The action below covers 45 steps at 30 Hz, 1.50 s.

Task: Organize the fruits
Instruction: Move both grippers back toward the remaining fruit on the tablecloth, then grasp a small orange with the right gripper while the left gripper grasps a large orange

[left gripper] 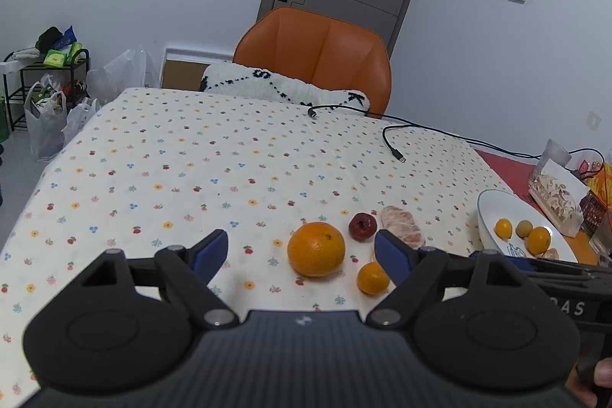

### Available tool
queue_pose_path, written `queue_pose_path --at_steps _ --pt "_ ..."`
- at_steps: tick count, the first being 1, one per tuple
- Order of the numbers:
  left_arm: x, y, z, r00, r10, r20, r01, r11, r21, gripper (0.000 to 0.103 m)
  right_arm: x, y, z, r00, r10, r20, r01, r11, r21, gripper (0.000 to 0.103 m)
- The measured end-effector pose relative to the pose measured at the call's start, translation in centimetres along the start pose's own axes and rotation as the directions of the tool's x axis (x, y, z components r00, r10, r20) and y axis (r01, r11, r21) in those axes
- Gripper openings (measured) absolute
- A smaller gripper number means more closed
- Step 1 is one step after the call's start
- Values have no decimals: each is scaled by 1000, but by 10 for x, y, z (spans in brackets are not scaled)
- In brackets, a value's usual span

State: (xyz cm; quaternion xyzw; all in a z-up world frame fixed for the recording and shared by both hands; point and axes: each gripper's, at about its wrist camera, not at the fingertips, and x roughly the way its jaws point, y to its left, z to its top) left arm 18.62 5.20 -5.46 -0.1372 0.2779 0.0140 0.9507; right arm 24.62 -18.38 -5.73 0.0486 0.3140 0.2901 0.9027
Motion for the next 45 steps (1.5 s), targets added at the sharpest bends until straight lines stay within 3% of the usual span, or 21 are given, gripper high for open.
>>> queue_pose_path --at_steps 16,20,38,45 --pt "6 21 1 1000 -23 -21 22 999 -33 74 43 26 -2 996 53 -78 -54 998 -17 45" --pt "10 21 2 999 -31 -21 30 999 -37 73 52 29 -5 993 62 -103 -64 998 -15 23" --pt "37 -9 -2 997 -48 -60 49 999 8 73 26 2 -3 997 40 -65 -40 999 11 22" --pt "44 -13 -4 997 -35 -69 35 999 8 58 15 -9 -4 998 28 -50 -27 999 28 22"
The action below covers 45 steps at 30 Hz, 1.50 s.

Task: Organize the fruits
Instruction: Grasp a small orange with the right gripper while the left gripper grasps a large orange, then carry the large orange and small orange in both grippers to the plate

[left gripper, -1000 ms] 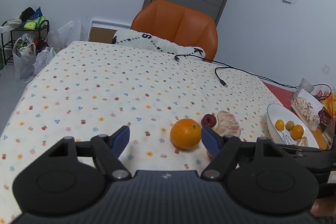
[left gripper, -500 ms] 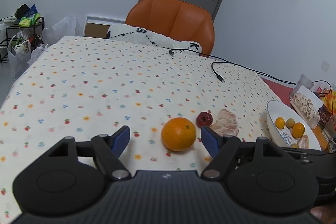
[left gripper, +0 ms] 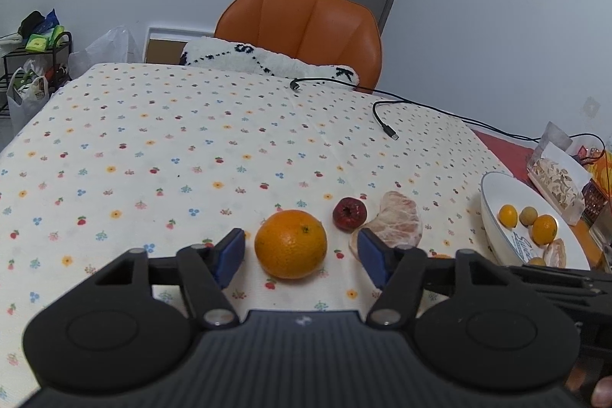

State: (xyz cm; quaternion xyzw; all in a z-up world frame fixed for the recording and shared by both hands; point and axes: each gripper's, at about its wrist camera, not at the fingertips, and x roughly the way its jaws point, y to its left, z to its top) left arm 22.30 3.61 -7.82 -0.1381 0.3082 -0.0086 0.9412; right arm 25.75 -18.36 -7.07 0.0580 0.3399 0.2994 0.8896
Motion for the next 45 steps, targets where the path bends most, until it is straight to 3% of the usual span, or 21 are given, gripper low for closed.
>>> queue_pose_path --at_steps 4,23,45 --pt "3 -1 -3 1000 25 -11 -25 1000 1 40 -6 -5 -1 1000 -5 9 5 1000 9 22" --pt "-34 -43 -1 999 -34 37 32 998 50 39 -44 -26 -4 996 -24 83 20 999 50 22" --pt "-34 -107 -4 991 -129 42 123 984 127 39 -99 -79 -13 977 -133 164 112 984 135 22"
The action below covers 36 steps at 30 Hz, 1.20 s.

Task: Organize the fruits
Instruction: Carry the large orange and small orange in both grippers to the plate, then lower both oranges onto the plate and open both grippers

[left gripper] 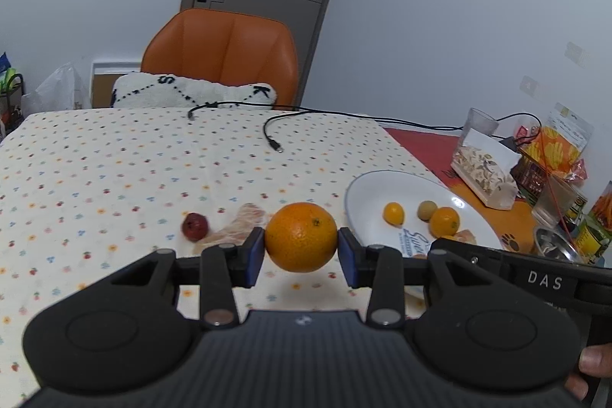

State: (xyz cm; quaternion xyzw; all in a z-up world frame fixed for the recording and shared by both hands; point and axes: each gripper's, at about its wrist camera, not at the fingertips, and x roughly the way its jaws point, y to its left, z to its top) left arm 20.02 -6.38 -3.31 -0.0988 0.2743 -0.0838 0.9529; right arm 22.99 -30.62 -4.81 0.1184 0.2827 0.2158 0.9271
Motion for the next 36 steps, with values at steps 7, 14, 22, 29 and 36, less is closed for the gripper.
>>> queue_pose_path --at_steps 7,14,22,29,36 --pt "9 -17 0 1000 -30 -6 30 999 15 39 -9 -17 0 1000 -29 10 29 999 21 22" --pt "19 -33 -1 998 -64 -19 65 998 27 39 -14 -29 0 998 -55 5 55 998 28 23" --pt "26 -44 -4 996 -82 -33 83 996 43 39 -10 -31 -5 999 -46 -17 46 999 24 23" --pt "32 -50 -3 995 -89 -41 91 995 48 39 -13 -36 -4 998 -53 -17 54 998 27 29" --pt "40 -62 -1 993 -109 -53 113 991 67 40 -22 -53 -2 996 -91 0 91 993 75 29"
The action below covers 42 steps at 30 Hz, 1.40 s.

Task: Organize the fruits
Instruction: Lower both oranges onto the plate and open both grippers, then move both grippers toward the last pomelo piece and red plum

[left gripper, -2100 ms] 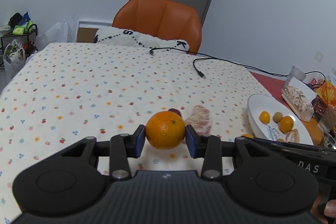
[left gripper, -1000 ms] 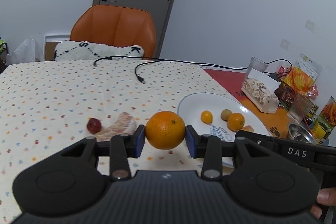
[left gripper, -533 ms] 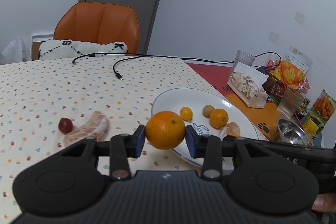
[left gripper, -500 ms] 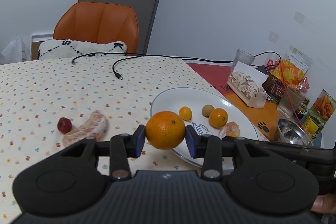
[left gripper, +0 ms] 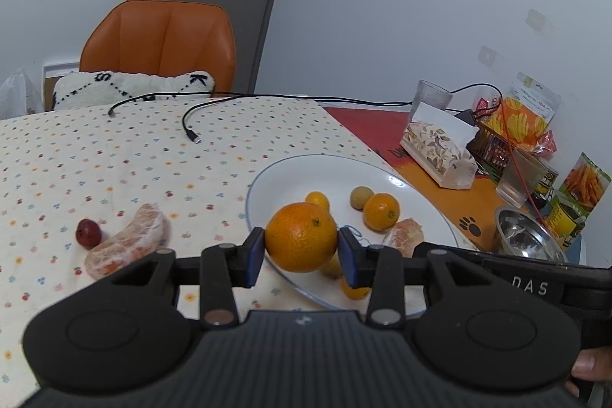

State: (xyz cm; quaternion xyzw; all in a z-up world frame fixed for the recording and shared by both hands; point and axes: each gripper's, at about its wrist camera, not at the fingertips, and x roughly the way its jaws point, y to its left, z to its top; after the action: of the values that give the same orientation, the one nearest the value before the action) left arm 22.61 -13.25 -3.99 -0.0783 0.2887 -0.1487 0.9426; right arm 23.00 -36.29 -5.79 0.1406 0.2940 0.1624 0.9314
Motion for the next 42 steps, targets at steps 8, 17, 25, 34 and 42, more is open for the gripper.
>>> queue_pose_path --at_steps 8,17,25,34,42 --pt "0 -2 2 1000 20 19 -20 1000 13 52 2 -7 -2 1000 -2 -5 2 1000 18 33" --pt "-12 16 1 997 75 22 -75 997 1 72 7 -2 -3 1000 20 -13 -20 1000 19 37" --pt "-28 40 -3 990 141 32 -140 990 -30 78 10 14 -5 999 50 -22 -50 999 -5 42" --pt "-41 61 -8 979 203 34 -201 978 -51 85 13 34 -6 997 78 -21 -78 996 -35 54" --pt "-52 76 -13 973 226 36 -223 972 -71 87 15 53 -8 990 142 -13 -142 988 -62 82"
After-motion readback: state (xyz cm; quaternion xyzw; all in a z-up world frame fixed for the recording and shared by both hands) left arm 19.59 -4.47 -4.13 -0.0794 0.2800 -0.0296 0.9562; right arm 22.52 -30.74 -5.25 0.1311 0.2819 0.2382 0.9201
